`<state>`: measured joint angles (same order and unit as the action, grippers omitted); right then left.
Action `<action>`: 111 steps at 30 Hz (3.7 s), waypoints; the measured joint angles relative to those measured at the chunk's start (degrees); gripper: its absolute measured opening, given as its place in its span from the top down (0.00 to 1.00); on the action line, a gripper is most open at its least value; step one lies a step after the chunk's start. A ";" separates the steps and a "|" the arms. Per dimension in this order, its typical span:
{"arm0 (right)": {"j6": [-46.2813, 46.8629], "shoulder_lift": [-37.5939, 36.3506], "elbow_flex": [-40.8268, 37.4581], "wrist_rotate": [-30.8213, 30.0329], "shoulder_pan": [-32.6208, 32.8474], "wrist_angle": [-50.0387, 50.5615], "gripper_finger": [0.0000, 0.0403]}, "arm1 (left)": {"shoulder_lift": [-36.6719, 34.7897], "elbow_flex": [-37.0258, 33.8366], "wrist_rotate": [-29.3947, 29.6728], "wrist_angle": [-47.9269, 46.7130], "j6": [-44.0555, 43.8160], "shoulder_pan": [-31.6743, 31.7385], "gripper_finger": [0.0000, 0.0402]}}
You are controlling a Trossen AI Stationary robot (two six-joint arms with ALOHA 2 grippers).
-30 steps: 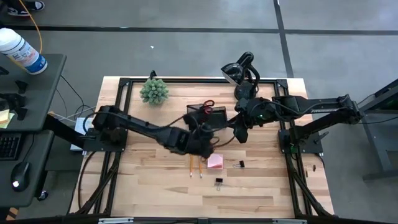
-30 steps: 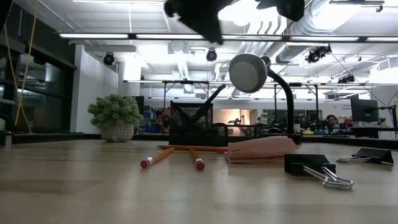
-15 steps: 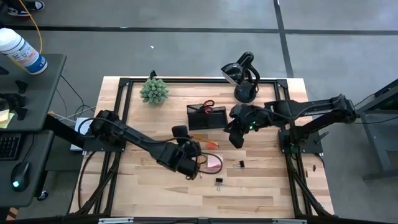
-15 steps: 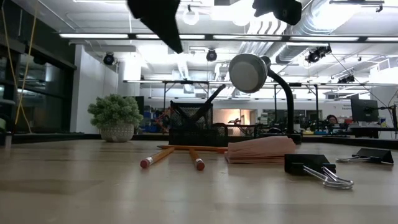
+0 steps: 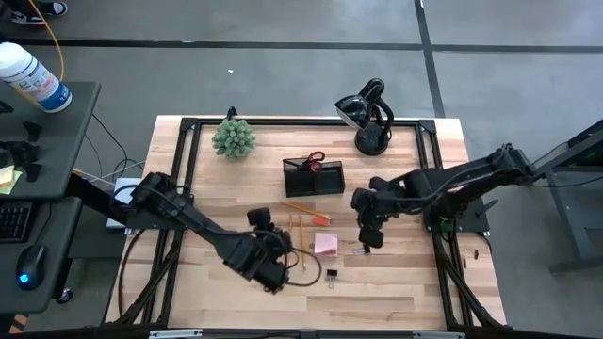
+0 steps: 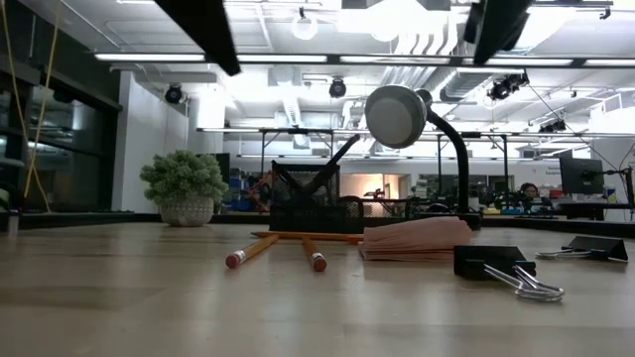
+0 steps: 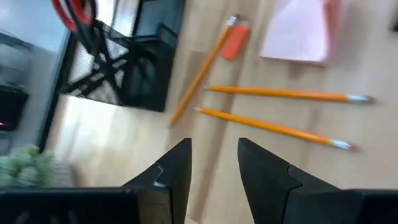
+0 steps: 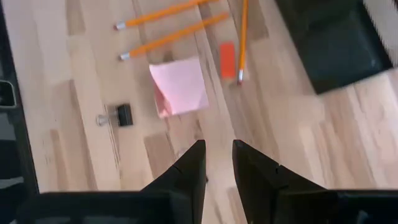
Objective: Pick and place office supplies into organizer
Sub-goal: Put the top binder clip into the desk organizer
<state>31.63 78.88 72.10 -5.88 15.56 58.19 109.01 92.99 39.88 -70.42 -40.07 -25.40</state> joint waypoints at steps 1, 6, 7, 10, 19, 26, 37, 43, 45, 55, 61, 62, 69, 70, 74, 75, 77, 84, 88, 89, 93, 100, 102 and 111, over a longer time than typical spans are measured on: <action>1.60 0.32 0.01 -0.36 0.45 0.45 0.82 | 0.00 0.00 -1.22 -0.06 -0.81 -0.51 0.70; 11.20 3.23 0.02 -2.80 2.43 0.56 0.82 | 0.02 0.00 -13.54 0.05 -7.75 -1.80 0.70; 12.16 4.01 0.02 -3.22 2.77 0.55 0.82 | 0.02 0.00 -15.20 0.07 -9.25 -2.13 0.70; 16.21 6.83 0.02 -3.66 3.56 0.50 0.82 | 0.02 0.00 -16.40 0.03 -12.64 -3.95 0.70; 32.61 17.05 0.02 -2.61 7.06 0.33 0.82 | 0.05 -0.80 -12.18 -4.12 -8.35 -7.76 0.70; 44.97 24.61 0.02 3.81 5.21 1.84 0.82 | 0.13 -3.71 -15.65 -11.58 -5.65 -12.26 0.70; 53.50 25.94 0.04 11.47 3.35 6.24 0.82 | 0.07 -8.75 -10.84 -14.28 -14.12 -22.15 0.70; 54.80 27.21 0.04 11.83 3.24 6.50 0.82 | -0.17 -10.29 -9.07 -16.95 -18.71 -22.23 0.70; 55.02 27.61 0.04 12.28 2.97 6.35 0.82 | -0.17 -10.29 -8.49 -16.83 -18.79 -22.21 0.70; 26.50 27.74 0.04 7.91 3.24 2.92 0.82 | -0.17 -10.29 -3.77 -19.62 -18.36 -22.17 0.70; 15.06 27.74 0.04 12.32 3.07 2.21 0.82 | -0.17 -10.29 -2.66 -19.62 -19.23 -22.19 0.70; 13.76 27.74 0.04 12.02 3.07 2.08 0.82 | -0.17 -10.29 -2.30 -19.62 -19.55 -22.19 0.70; -7.74 27.74 0.04 8.60 3.34 -0.97 0.85 | -0.17 -10.27 -0.54 -19.62 -20.38 -22.19 0.70; -11.48 27.74 0.04 8.19 3.46 -1.30 0.86 | -0.17 -10.27 -0.44 -19.62 -20.45 -22.19 0.70; -21.47 27.74 0.04 7.70 3.61 -2.68 0.89 | -0.17 -10.25 -0.16 -19.61 -22.63 -22.18 0.70; -22.69 27.74 0.04 7.69 3.61 -2.69 0.90 | -0.17 -10.25 -0.16 -19.62 -23.43 -22.19 0.70; -24.17 27.72 0.04 7.69 3.61 -2.71 0.92 | -0.17 -10.25 -0.16 -19.60 -25.05 -22.19 0.70; -24.65 27.88 0.04 7.91 3.55 -2.10 0.92 | -0.20 -10.25 1.05 -19.60 -27.90 -22.18 0.70; -24.40 28.25 -0.57 9.28 3.55 -1.49 0.86 | -0.20 -10.25 1.39 -19.60 -27.85 -22.19 0.70; -24.07 28.25 -0.89 9.34 3.55 -1.53 0.85 | -0.20 -10.25 1.43 -19.60 -27.85 -22.17 0.70; -22.79 28.25 -2.69 9.38 3.75 -2.28 0.80 | -0.22 -10.25 1.55 -19.60 -27.83 -22.19 0.70; -21.39 28.27 -3.74 7.73 3.77 -4.63 0.80 | -0.22 -10.25 1.56 -19.60 -27.85 -22.19 0.70; -21.48 28.27 -3.74 7.90 3.75 -5.85 0.80 | -0.22 -10.25 1.75 -19.60 -27.89 -22.17 0.70; -21.24 30.00 -3.74 7.97 3.99 -6.93 0.81 | -0.24 -10.24 1.68 -19.60 -27.84 -20.22 0.70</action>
<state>10.39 108.88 68.36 2.09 19.55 51.26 108.77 82.75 41.56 -90.01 -67.91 -45.62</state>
